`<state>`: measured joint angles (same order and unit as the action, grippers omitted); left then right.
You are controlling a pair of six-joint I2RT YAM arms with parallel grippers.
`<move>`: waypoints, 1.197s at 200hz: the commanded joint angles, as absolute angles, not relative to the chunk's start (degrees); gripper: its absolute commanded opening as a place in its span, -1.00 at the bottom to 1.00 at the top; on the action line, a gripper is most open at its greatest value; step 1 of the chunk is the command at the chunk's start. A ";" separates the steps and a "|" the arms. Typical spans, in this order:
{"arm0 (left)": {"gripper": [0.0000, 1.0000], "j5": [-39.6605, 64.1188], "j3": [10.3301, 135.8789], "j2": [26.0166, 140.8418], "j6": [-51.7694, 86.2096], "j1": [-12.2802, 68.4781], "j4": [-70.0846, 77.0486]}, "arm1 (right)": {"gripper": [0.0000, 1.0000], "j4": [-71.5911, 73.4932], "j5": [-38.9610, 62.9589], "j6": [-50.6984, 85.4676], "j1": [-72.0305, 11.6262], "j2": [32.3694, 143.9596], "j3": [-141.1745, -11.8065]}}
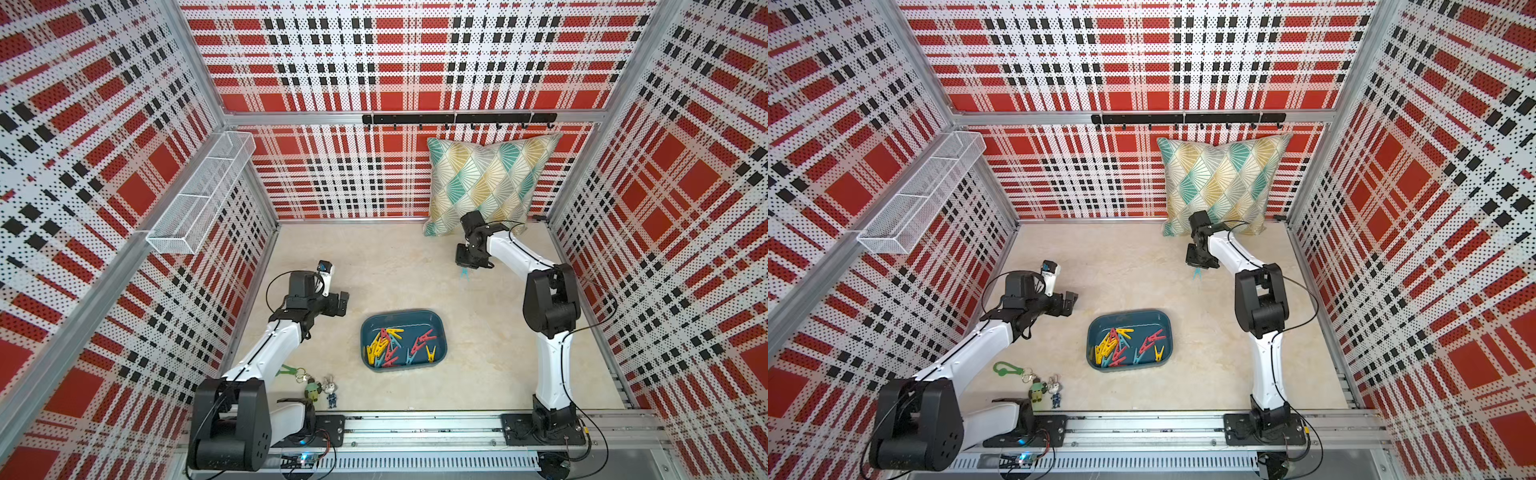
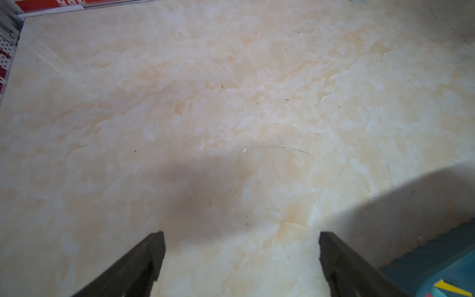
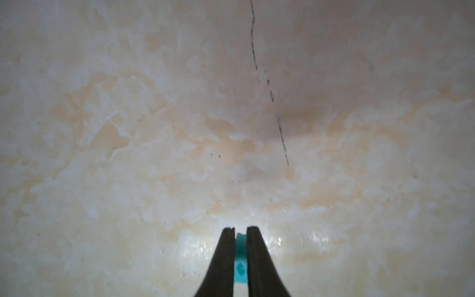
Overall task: Take the clothespins out of the storage box
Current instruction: Place the clothespin at the center of the board.
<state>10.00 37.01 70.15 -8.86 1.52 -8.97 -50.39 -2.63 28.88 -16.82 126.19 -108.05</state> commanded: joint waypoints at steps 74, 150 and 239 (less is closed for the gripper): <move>0.98 9.40 37.37 69.87 -8.87 1.09 -8.26 | -0.65 -51.82 -0.71 25.61 -16.55 137.37 -119.45; 0.98 9.67 37.35 69.72 -8.83 1.11 -8.26 | -0.23 -51.78 -1.83 25.25 -16.50 135.06 -119.56; 0.98 9.36 37.35 69.66 -9.05 0.95 -8.26 | -0.25 -41.77 4.15 21.49 -19.24 107.67 -94.48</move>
